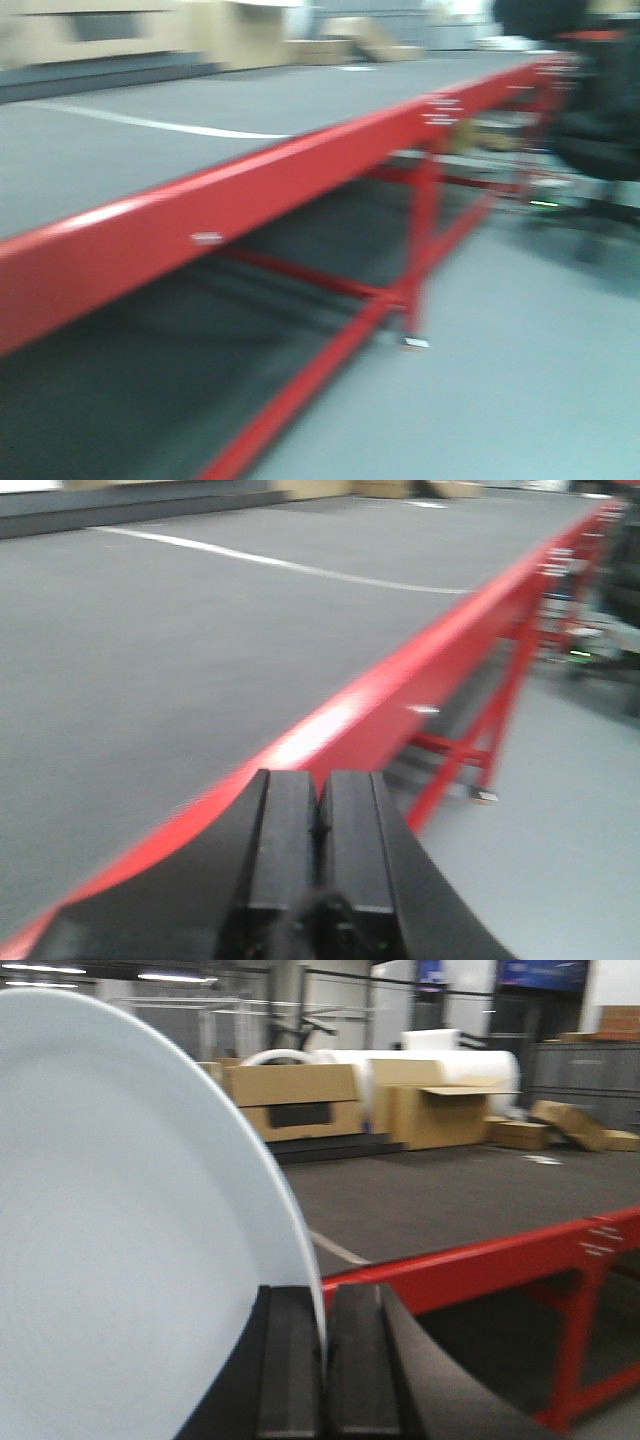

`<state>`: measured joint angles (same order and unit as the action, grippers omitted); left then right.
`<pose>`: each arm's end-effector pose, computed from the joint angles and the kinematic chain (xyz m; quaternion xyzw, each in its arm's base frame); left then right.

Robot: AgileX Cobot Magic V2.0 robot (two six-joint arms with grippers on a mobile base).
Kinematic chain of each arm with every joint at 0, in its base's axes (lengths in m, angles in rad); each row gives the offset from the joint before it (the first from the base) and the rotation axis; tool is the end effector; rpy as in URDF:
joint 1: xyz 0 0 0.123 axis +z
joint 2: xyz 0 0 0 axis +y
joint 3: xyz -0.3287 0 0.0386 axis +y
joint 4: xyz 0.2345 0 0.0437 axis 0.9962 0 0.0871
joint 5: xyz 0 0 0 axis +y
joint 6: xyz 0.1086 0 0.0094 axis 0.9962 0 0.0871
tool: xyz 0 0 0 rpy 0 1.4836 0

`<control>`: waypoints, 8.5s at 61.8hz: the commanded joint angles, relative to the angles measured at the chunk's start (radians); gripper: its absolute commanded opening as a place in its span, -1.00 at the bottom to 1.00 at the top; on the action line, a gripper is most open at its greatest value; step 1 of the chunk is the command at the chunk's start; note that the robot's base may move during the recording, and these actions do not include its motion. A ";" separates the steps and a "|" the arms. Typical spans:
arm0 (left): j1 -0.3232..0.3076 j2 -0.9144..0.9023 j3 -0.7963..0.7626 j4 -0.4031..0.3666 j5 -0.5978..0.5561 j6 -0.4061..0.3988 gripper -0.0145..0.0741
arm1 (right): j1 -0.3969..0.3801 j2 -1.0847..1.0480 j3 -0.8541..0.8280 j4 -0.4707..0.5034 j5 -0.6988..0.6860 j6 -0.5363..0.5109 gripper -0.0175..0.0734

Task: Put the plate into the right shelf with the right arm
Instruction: 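Hold the plate in the right gripper while driving to the shelf, then lower the plate into the blue bin on the shelf, open right gripper, then raise the open right gripper out of the blue bin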

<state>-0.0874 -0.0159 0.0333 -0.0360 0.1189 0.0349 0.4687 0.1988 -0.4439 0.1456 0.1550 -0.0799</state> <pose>0.0147 -0.0018 0.1905 0.0328 0.7235 -0.0320 0.6888 0.0074 0.0065 0.3444 -0.1373 0.6263 0.2089 0.7385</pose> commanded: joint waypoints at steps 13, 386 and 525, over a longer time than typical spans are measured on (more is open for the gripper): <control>-0.006 -0.007 0.008 -0.006 -0.086 -0.003 -0.78 | 0.002 0.010 -0.028 0.006 -0.104 0.004 -0.48; -0.006 -0.007 0.008 -0.006 -0.086 -0.003 -0.78 | 0.000 0.269 -0.396 0.006 -0.155 0.004 -0.48; -0.006 -0.007 0.008 -0.006 -0.086 -0.003 -0.78 | -0.279 0.594 -0.762 0.006 0.363 0.004 -0.50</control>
<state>-0.0874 -0.0159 0.0333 -0.0360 0.1189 0.0349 0.1925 0.8193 -1.1727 0.1497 0.5291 -0.0791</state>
